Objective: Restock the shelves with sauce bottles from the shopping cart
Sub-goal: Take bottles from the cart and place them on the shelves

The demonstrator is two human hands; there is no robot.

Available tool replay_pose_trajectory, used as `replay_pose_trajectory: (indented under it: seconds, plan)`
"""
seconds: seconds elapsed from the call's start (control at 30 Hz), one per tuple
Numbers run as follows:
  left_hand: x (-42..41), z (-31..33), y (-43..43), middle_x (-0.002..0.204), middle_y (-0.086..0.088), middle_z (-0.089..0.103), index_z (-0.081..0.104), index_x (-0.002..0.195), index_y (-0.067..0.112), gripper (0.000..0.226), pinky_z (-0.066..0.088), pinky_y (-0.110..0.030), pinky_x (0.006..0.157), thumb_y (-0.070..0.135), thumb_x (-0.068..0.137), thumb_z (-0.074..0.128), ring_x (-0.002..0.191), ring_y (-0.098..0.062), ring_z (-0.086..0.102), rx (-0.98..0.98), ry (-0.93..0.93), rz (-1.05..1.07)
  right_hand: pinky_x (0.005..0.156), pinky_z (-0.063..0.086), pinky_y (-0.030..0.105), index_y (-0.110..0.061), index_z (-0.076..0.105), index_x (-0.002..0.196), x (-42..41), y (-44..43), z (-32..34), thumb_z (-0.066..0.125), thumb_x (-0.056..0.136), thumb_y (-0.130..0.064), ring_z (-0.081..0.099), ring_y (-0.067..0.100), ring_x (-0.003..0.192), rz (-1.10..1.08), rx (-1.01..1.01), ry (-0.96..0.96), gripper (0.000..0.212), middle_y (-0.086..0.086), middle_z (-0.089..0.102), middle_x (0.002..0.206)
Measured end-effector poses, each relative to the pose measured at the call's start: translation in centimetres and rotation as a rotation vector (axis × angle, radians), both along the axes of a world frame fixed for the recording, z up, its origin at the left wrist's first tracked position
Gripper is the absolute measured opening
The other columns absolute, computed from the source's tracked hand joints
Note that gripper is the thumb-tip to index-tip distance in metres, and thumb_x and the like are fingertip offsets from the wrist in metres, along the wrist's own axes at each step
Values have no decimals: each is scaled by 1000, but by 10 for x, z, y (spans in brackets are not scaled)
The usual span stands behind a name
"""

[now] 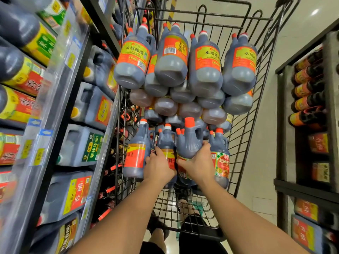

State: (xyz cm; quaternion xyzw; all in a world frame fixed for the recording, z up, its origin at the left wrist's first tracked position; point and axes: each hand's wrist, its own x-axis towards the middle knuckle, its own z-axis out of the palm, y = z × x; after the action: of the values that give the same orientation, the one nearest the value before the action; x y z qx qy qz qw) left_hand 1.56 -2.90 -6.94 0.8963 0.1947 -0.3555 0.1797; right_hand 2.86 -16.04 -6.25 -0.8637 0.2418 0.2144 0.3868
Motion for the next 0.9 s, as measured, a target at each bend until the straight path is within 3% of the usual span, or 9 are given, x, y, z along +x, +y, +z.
replay_pose_trajectory:
  seconds: [0.13, 0.3, 0.43, 0.57, 0.7, 0.8, 0.9]
  plan:
    - [0, -4, -15, 151, -19, 30, -11, 154, 7, 123, 45, -47, 101, 37, 75, 79, 130, -37, 46, -84, 55, 136, 79, 55, 37, -20, 33, 127, 3, -17, 11, 86, 51, -38, 64, 15, 99, -25, 122, -151, 94, -1, 61, 115]
    - [8, -15, -32, 154, -21, 23, -15, 153, 6, 123, 39, -45, 105, 49, 79, 74, 137, -38, 36, -38, 55, 306, 66, 45, 7, -35, 31, 116, 15, -42, 25, 91, 55, -37, 58, -14, 89, -60, 176, -275, 85, -21, 57, 101]
    - [14, -22, -37, 151, -23, 26, -8, 153, 7, 131, 42, -48, 101, 58, 70, 80, 134, -40, 40, 3, 93, 380, 64, 42, 2, -34, 32, 114, 21, -59, 31, 90, 56, -28, 55, -20, 85, -84, 171, -304, 83, -22, 54, 99]
    - [10, -30, -36, 138, -21, 44, 18, 143, 10, 112, 48, -49, 89, 53, 64, 86, 120, -41, 54, 36, 6, 443, 62, 39, 0, -32, 32, 117, 20, -70, 32, 89, 55, -31, 53, -22, 82, -83, 162, -293, 84, -25, 52, 98]
    - [14, -35, -29, 133, -19, 53, 24, 143, 8, 109, 50, -44, 89, 42, 63, 90, 116, -38, 58, -53, 11, 529, 63, 37, -3, -30, 34, 116, 20, -72, 34, 90, 55, -27, 50, -28, 86, -53, 187, -328, 83, -25, 52, 99]
    - [13, -32, -23, 124, -14, 59, 33, 138, 7, 104, 44, -35, 77, 38, 59, 93, 108, -33, 61, -117, -31, 595, 66, 40, 0, -30, 35, 117, 21, -72, 40, 90, 55, -30, 54, -22, 90, -23, 190, -354, 83, -23, 54, 102]
    - [11, -22, -14, 107, -6, 59, 39, 121, 14, 89, 44, -34, 72, 38, 56, 94, 88, -28, 59, -176, -77, 629, 71, 46, 8, -30, 37, 121, 21, -69, 48, 89, 55, -36, 59, -7, 95, 18, 209, -362, 84, -14, 58, 109]
